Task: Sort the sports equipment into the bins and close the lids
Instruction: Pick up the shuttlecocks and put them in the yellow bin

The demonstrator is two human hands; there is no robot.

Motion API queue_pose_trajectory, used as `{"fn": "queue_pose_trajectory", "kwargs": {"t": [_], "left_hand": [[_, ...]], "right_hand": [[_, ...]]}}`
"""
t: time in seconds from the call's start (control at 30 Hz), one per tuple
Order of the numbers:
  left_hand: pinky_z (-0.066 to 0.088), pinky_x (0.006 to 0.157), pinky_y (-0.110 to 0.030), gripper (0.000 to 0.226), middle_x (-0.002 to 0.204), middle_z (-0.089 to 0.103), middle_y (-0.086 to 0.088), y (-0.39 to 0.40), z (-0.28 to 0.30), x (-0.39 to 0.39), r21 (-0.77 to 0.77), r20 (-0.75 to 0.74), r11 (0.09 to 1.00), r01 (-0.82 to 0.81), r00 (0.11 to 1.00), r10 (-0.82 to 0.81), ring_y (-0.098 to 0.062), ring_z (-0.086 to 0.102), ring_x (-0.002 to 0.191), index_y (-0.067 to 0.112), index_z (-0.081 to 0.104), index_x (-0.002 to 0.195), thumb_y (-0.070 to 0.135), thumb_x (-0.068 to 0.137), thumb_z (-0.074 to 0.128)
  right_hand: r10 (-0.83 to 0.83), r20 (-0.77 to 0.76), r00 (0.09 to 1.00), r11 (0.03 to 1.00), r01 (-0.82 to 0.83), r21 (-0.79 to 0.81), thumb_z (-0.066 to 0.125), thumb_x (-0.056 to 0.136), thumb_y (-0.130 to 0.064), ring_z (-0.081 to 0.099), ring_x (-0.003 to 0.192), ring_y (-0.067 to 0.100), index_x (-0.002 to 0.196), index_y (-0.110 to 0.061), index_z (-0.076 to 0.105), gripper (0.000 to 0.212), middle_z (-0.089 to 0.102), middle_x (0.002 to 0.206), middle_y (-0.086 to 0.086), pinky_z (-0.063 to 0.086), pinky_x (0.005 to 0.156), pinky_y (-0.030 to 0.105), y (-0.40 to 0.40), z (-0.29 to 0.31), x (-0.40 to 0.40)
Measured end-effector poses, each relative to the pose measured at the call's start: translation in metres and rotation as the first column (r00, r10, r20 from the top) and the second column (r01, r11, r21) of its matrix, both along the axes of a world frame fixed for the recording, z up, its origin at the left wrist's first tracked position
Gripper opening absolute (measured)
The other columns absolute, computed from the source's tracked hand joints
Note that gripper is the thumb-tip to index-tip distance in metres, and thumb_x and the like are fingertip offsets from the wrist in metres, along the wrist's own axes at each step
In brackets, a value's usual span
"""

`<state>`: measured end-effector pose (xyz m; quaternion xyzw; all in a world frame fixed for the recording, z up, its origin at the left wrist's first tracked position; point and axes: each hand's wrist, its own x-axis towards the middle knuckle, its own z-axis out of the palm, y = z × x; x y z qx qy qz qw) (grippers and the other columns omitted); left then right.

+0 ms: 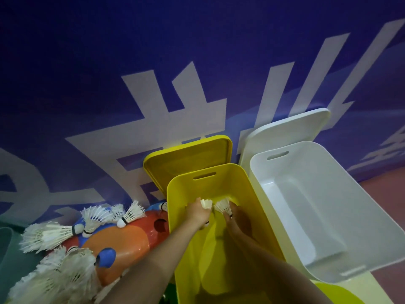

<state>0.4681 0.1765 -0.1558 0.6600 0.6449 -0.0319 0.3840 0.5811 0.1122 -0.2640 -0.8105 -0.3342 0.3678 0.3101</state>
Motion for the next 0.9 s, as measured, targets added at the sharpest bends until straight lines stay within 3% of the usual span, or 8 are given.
{"fn": "queue_pose_trajectory", "kwargs": {"t": [0.07,0.17,0.33,0.47,0.6,0.7,0.77,0.9], "left_hand": [[0.044,0.090,-0.032,0.054,0.138,0.047,-0.015,0.000,-0.008,0.004,-0.013,-0.031,1.000,-0.016,0.999,0.015,-0.030,0.051,0.121,0.012,0.037,0.142,0.030,0.095,0.054],[0.040,0.095,-0.033,0.059,0.142,0.040,-0.017,-0.003,-0.017,0.008,0.023,-0.056,1.000,0.011,0.998,-0.010,-0.031,0.047,0.125,0.013,0.027,0.148,0.031,0.097,0.050],[0.034,0.107,-0.039,0.071,0.146,0.034,-0.019,0.002,-0.012,0.008,0.007,-0.006,1.000,-0.027,1.000,0.027,-0.034,0.035,0.134,0.016,0.026,0.149,0.039,0.090,0.060],[0.035,0.106,-0.038,0.066,0.150,0.027,-0.015,-0.001,0.018,-0.001,0.045,0.105,0.999,0.016,0.994,-0.021,-0.032,0.038,0.133,0.018,0.028,0.149,0.036,0.093,0.058],[0.048,0.083,-0.030,0.035,0.134,0.046,-0.009,-0.007,0.068,-0.026,0.168,0.356,0.985,0.039,0.929,-0.097,-0.021,0.058,0.104,0.025,0.051,0.130,0.024,0.095,0.055],[0.051,0.075,-0.036,0.021,0.106,0.061,-0.008,-0.018,0.115,-0.060,0.227,0.520,0.973,-0.041,0.850,-0.085,-0.021,0.059,0.082,0.032,0.058,0.104,0.013,0.096,0.053],[0.052,0.078,-0.040,0.024,0.095,0.065,-0.010,-0.029,0.139,-0.092,0.254,0.566,0.962,-0.099,0.822,-0.065,-0.027,0.062,0.084,0.033,0.062,0.097,0.012,0.096,0.052],[0.049,0.080,-0.032,0.024,0.092,0.065,0.003,-0.050,0.161,-0.160,0.352,0.530,0.923,-0.153,0.846,-0.062,-0.013,0.061,0.086,0.031,0.063,0.097,0.010,0.094,0.052]], "right_hand": [[-0.022,-0.044,0.999,1.000,0.022,-0.004,0.043,0.074,-0.038,0.039,0.130,0.040,0.140,0.006,0.032,0.081,0.039,0.141,0.026,0.031,0.106,0.038,0.000,-0.001,-0.002],[-0.002,-0.045,0.999,0.999,0.000,-0.038,0.039,0.074,-0.040,0.045,0.128,0.036,0.142,-0.003,0.036,0.078,0.045,0.139,0.019,0.036,0.103,0.037,-0.002,0.018,0.000],[-0.030,-0.061,0.998,0.997,0.025,-0.077,0.051,0.096,-0.016,0.042,0.130,0.032,0.146,-0.002,0.026,0.058,0.039,0.146,0.017,0.032,0.101,0.030,-0.003,0.035,-0.004],[-0.070,-0.055,0.996,0.997,0.068,-0.034,0.054,0.095,-0.025,0.044,0.130,0.032,0.145,-0.006,0.032,0.058,0.046,0.142,0.017,0.036,0.103,0.034,-0.007,0.064,-0.003],[-0.029,-0.074,0.997,0.989,0.039,0.143,0.054,0.095,-0.023,0.056,0.114,0.026,0.131,-0.009,0.052,0.039,0.060,0.125,0.014,0.042,0.092,0.030,-0.022,0.107,-0.012],[0.037,-0.117,0.992,0.954,-0.001,0.299,0.054,0.095,-0.021,0.062,0.093,0.019,0.108,-0.010,0.067,0.022,0.068,0.101,0.005,0.044,0.079,0.027,-0.035,0.143,-0.032],[0.095,-0.136,0.986,0.934,-0.040,0.356,0.053,0.093,-0.027,0.064,0.087,0.017,0.101,-0.017,0.069,0.020,0.070,0.093,0.001,0.049,0.077,0.032,-0.044,0.166,-0.055],[0.240,-0.115,0.964,0.884,-0.169,0.436,0.052,0.095,-0.017,0.062,0.077,0.009,0.088,-0.031,0.063,0.019,0.066,0.082,-0.006,0.048,0.070,0.028,-0.058,0.200,-0.109]]}}
